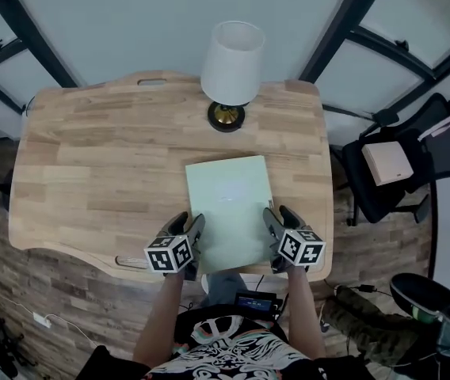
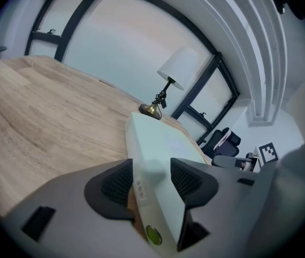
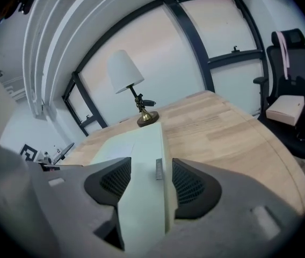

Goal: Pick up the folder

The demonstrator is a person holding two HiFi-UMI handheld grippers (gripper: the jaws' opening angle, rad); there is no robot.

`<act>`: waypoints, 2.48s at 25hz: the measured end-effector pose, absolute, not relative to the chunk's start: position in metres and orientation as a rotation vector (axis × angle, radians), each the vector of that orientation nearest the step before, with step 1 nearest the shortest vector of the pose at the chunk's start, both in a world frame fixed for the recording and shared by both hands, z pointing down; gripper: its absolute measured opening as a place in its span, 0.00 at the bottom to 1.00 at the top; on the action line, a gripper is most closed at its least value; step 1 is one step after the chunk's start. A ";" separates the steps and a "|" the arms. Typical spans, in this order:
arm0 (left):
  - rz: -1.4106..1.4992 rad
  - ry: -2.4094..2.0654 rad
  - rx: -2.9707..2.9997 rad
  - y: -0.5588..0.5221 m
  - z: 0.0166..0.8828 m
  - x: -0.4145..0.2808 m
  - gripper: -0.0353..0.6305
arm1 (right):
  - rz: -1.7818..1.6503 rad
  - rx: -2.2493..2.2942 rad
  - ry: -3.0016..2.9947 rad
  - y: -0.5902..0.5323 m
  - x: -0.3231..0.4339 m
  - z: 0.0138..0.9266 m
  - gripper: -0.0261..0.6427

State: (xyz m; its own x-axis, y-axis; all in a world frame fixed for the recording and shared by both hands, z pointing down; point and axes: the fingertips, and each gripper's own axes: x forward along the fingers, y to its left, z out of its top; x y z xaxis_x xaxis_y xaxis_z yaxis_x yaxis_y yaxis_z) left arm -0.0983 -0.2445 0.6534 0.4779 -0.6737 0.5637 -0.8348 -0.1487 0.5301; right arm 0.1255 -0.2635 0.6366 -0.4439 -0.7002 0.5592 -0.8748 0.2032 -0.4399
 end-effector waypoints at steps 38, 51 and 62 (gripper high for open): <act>0.095 -1.171 1.747 -0.253 0.671 -0.090 0.43 | 1.214 1.253 -2.224 -0.282 0.102 0.668 0.47; 0.093 -1.188 1.745 -0.251 0.664 -0.092 0.43 | 1.191 1.285 -2.242 -0.270 0.100 0.656 0.47; 0.061 -1.205 1.790 -0.249 0.639 -0.097 0.43 | 1.143 1.302 -2.285 -0.265 0.096 0.632 0.47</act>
State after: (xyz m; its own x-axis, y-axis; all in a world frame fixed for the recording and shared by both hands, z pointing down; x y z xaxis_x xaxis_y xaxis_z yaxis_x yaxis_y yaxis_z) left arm -0.0971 -0.2492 0.6385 0.5144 -0.6960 0.5010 -0.7431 -0.0701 0.6655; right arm 0.0959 -0.2646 0.6325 -0.5582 -0.6024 0.5705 -0.8178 0.2836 -0.5008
